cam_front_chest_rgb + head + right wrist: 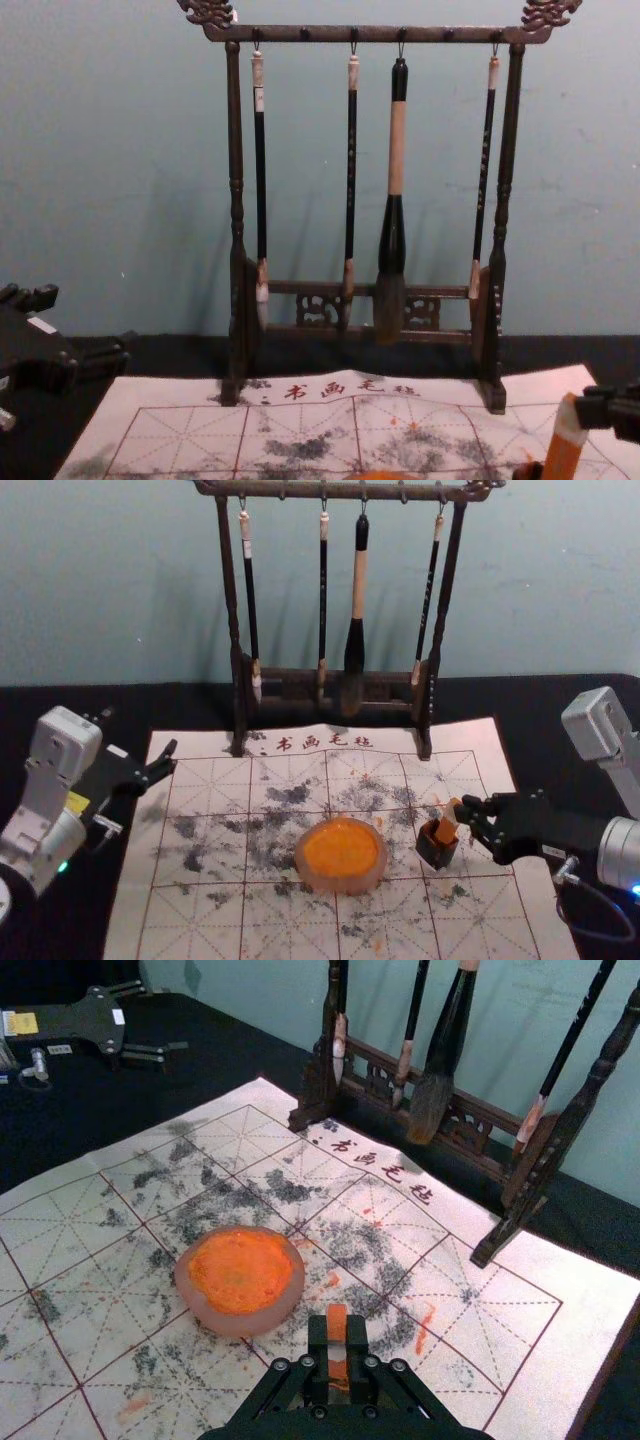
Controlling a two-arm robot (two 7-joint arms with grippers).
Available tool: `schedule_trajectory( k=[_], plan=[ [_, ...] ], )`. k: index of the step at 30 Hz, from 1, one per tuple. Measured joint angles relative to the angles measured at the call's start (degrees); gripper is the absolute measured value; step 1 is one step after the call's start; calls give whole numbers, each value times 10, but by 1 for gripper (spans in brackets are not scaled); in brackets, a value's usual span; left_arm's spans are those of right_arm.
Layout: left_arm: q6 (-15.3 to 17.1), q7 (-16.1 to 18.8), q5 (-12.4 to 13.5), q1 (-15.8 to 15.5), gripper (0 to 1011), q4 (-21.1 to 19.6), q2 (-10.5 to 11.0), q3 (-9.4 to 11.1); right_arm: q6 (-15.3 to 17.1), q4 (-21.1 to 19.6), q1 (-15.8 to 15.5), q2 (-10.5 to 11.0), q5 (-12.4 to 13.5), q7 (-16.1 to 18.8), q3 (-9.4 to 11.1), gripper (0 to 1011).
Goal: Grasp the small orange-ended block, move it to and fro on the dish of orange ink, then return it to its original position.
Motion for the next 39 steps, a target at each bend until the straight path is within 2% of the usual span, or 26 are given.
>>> schedule_trajectory(
  k=[23,31,39],
  plan=[
    [0,0,0,0,1010,0,0,0,8,41,14,-30,-24,1,-21,46],
    [0,0,0,0,1010,0,0,0,1,48,18,-34,-37,6,-26,47],
    [0,0,0,0,1010,0,0,0,1,48,18,-34,-36,6,-26,47]
  ],
)
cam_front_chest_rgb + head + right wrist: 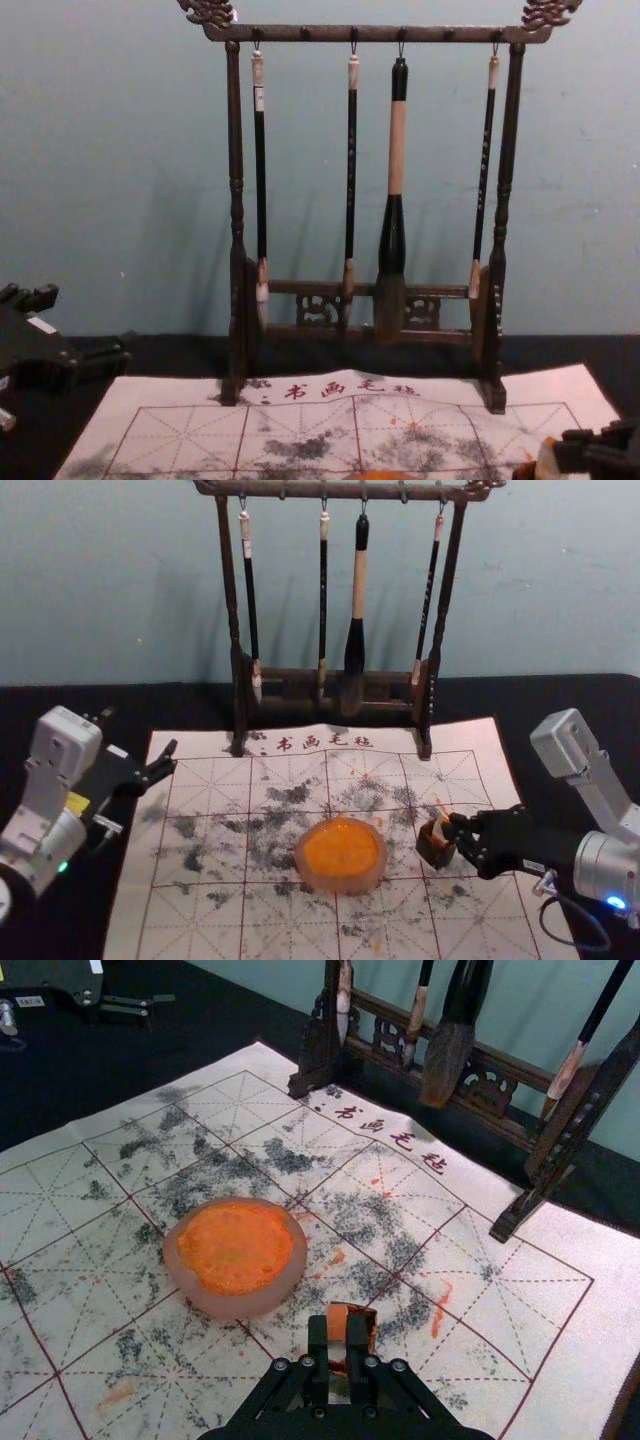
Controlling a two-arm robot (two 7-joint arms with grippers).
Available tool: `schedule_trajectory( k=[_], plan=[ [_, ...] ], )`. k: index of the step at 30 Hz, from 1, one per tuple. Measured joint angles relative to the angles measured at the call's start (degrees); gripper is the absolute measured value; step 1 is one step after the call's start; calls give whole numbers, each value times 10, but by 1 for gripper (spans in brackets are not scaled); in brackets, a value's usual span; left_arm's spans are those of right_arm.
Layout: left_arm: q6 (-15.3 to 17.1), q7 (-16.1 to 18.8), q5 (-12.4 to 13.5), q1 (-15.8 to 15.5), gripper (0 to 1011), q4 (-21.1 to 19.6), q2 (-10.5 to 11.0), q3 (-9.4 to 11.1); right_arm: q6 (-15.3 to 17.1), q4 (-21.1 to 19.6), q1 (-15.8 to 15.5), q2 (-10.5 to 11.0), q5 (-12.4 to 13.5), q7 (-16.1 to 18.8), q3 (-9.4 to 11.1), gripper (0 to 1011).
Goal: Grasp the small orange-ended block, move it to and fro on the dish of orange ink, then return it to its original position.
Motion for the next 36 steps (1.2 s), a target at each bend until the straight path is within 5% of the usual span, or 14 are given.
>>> schedule_trajectory(
  k=[5,27,36],
  plan=[
    [0,0,0,0,1010,0,0,0,1,-1,0,0,1,0,0,73],
    [0,0,0,0,1010,0,0,0,2,-2,-1,1,4,-1,1,772],
    [0,0,0,0,1010,0,0,0,-4,-2,-3,0,4,-1,3,985]
  ],
)
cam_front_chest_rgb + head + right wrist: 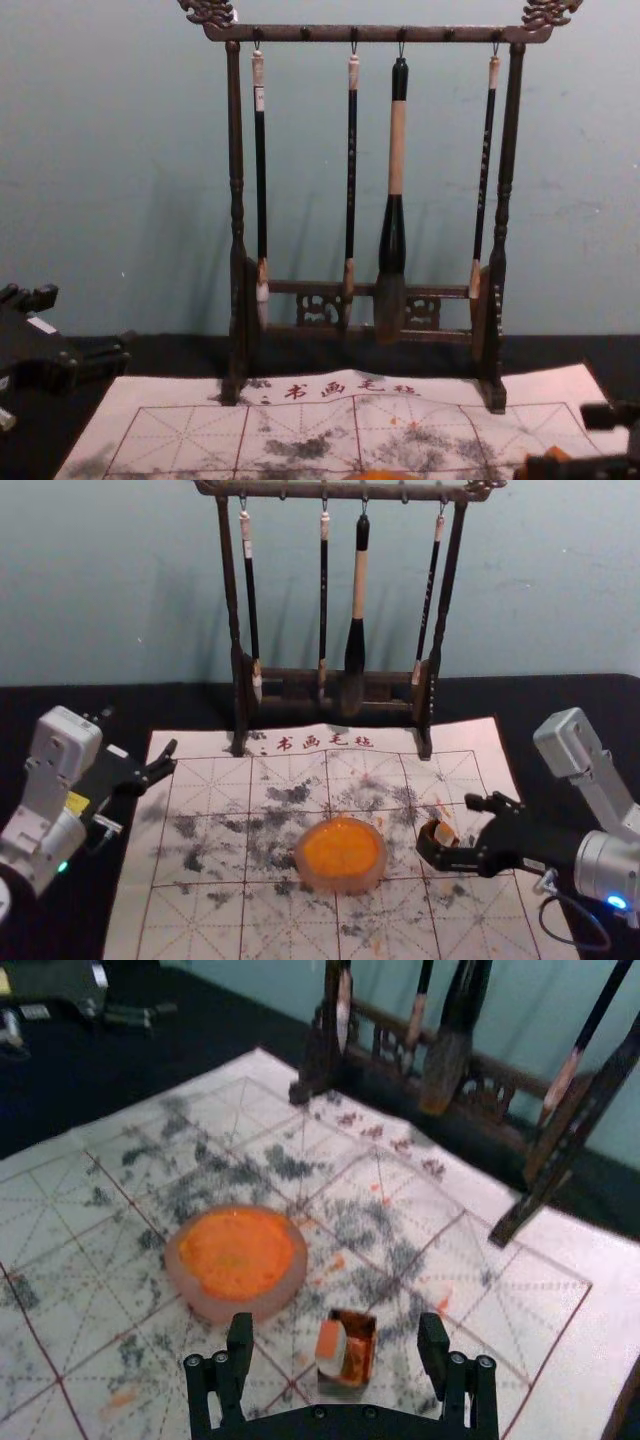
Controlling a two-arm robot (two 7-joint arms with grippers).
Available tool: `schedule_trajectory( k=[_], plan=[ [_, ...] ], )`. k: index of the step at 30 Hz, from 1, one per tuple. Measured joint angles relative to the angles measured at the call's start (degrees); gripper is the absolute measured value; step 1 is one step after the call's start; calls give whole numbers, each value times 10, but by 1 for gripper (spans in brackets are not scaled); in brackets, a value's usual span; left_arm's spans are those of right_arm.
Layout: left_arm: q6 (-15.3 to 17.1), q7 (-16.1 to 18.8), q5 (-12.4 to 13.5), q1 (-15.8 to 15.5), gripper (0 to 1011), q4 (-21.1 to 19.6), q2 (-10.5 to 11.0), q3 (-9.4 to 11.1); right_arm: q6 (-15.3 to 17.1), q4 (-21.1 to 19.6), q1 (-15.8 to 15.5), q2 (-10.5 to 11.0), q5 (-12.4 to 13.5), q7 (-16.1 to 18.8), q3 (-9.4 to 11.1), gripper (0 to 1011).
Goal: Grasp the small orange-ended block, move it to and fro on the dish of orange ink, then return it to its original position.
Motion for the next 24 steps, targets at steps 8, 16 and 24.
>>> schedule_trajectory(
  k=[8,16,24],
  plan=[
    [0,0,0,0,1010,0,0,0,-112,-14,-27,-18,-21,-23,33,1002],
    [0,0,0,0,1010,0,0,0,-291,27,-56,-75,-130,-136,63,1000],
    [0,0,0,0,1010,0,0,0,-322,83,-62,-117,-155,-173,74,1000]
  ],
)
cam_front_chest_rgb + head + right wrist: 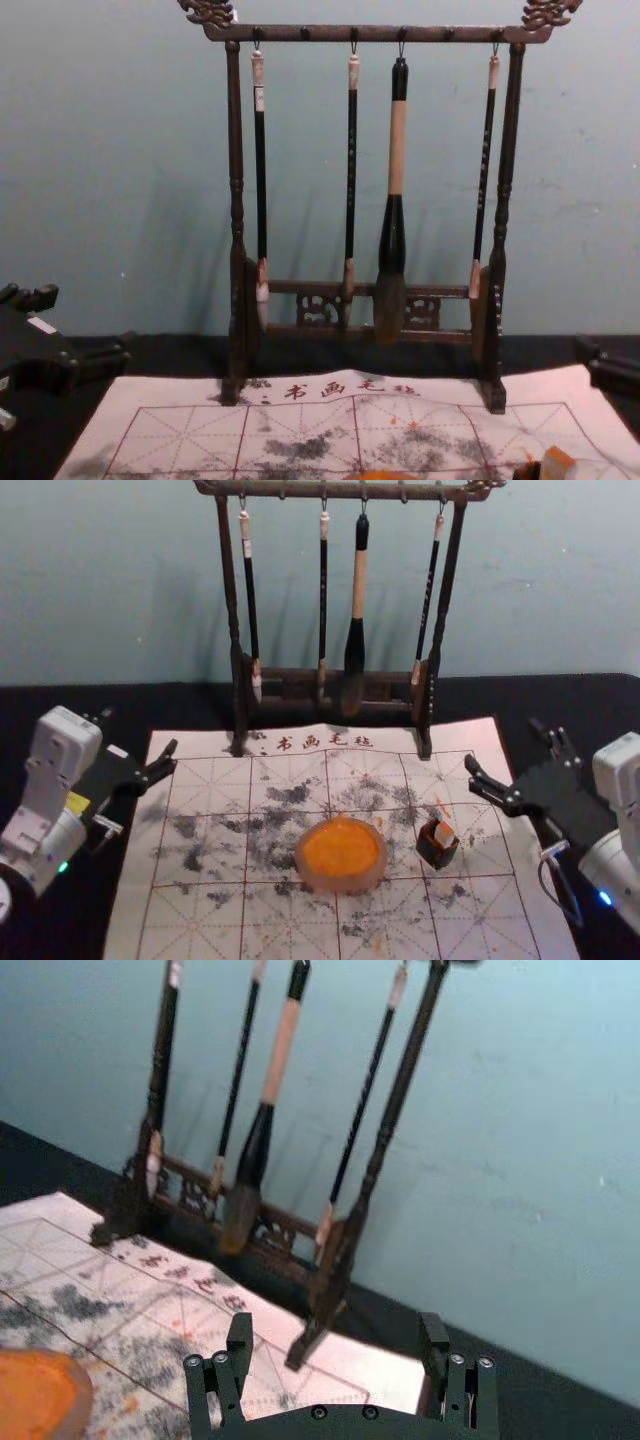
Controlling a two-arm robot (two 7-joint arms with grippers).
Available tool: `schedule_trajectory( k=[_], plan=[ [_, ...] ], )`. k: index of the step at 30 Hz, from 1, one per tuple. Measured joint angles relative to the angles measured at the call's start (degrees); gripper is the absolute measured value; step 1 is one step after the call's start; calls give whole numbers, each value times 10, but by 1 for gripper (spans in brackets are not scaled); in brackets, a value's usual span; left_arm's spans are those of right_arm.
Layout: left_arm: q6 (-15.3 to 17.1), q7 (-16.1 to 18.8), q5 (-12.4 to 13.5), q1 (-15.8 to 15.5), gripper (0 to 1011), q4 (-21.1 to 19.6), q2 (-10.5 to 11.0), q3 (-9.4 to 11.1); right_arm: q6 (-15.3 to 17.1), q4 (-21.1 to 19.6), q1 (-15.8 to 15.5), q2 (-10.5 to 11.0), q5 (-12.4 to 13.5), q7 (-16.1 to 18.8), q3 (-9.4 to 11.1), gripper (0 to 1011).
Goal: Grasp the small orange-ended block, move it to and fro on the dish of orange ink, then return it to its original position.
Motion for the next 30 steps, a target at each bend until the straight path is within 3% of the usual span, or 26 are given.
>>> schedule_trajectory(
  k=[11,30],
  plan=[
    [0,0,0,0,1010,0,0,0,11,38,6,-27,-21,-8,6,1000],
    [0,0,0,0,1010,0,0,0,6,37,4,-26,-22,-9,6,1000]
  ],
)
